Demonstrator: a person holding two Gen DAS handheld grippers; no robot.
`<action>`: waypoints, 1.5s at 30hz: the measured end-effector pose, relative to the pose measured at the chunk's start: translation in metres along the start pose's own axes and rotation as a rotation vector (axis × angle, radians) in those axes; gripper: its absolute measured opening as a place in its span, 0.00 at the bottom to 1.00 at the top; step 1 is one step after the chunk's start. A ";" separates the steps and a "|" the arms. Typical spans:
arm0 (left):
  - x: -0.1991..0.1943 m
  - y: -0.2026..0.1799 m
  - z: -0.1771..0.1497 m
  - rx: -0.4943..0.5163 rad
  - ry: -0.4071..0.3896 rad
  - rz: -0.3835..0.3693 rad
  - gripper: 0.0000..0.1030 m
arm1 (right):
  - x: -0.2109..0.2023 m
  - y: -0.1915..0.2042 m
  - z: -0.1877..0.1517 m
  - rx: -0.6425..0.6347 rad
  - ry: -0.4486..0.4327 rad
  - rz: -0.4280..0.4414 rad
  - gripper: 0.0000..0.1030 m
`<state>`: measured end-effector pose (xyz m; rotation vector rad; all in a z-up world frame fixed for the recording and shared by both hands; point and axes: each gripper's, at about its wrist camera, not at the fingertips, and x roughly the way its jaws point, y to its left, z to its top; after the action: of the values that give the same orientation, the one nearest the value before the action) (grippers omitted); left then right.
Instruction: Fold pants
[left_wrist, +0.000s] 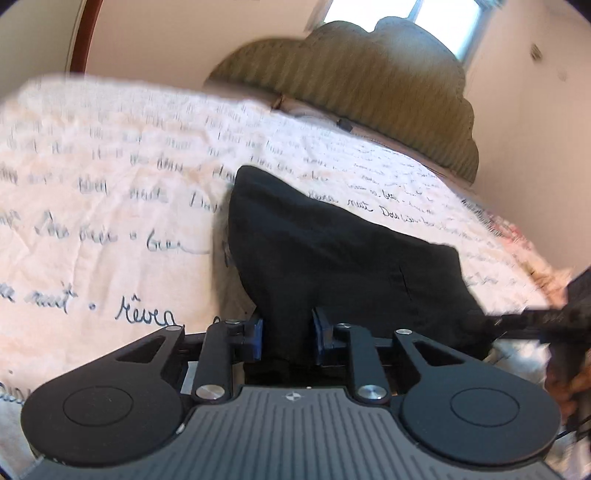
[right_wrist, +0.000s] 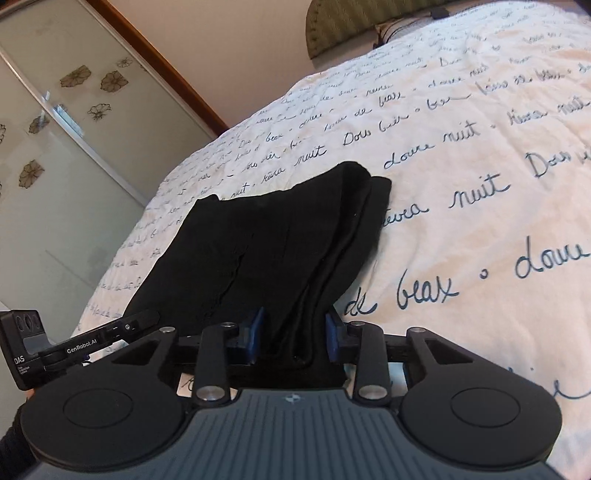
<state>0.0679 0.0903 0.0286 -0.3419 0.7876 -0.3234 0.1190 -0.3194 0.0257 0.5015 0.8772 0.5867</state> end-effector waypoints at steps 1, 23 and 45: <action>0.008 0.010 0.006 -0.047 0.051 -0.043 0.42 | 0.006 -0.007 0.001 0.034 0.018 0.020 0.41; -0.009 0.059 0.007 -0.121 0.056 0.017 0.26 | 0.049 -0.006 0.012 0.098 0.127 0.196 0.25; -0.001 0.011 -0.024 0.123 -0.098 0.209 0.81 | 0.063 0.093 -0.040 -0.303 -0.191 -0.242 0.90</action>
<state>0.0515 0.0966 0.0092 -0.1568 0.6967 -0.1563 0.0931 -0.2024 0.0267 0.1690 0.6411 0.4315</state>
